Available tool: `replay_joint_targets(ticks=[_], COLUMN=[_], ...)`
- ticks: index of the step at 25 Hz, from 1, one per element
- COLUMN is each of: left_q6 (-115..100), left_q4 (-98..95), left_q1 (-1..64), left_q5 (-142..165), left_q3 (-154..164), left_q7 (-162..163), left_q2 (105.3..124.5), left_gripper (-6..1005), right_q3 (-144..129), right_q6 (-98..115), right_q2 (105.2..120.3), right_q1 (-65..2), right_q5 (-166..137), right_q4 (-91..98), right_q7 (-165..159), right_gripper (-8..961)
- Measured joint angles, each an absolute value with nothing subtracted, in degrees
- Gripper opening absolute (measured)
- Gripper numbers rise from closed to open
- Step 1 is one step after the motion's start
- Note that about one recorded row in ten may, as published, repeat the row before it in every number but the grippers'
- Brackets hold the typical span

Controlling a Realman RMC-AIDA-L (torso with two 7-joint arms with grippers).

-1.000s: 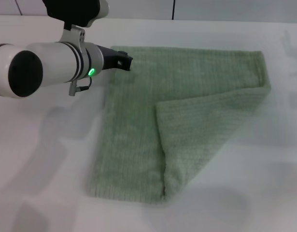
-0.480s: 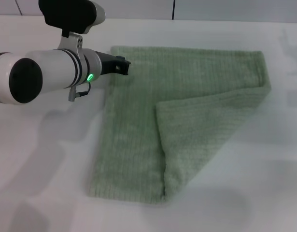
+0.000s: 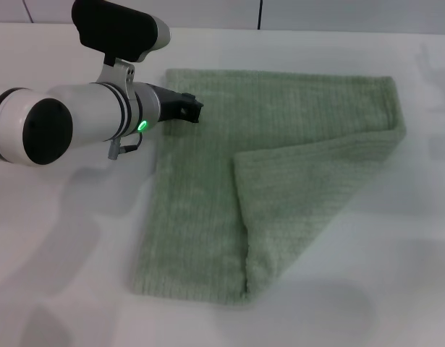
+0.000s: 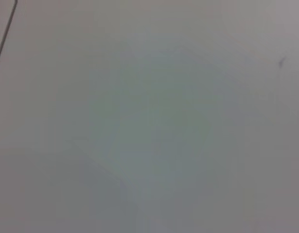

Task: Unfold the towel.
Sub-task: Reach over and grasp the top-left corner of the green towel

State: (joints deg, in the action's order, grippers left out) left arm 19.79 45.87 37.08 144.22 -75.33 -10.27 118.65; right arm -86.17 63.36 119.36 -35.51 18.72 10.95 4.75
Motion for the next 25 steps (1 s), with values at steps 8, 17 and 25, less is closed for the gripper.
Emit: replay_joint_targets(ticks=[8,17,25], left_q6=[19.45,19.34,18.92], left_q4=[45.36,44.73,44.25], left_q1=[36.80,36.70,36.68], left_q5=[144.23,144.23,144.23], left_q3=[-75.32,-75.32,-75.32], left_q7=[-10.15,-10.29,-10.27], left_q2=[118.65,118.65,118.65], left_gripper=[-2,-1,-1], right_q3=[-86.74,-86.96,-86.92], right_q6=[63.37,63.37,63.37], right_q2=[119.36,119.36,119.36], right_q1=[-35.61,-35.59,-35.62], right_q5=[18.72,18.72,18.72], right_q4=[10.94,10.89,10.89], right_q7=[4.75,4.75,4.75], right_gripper=[715,714,714])
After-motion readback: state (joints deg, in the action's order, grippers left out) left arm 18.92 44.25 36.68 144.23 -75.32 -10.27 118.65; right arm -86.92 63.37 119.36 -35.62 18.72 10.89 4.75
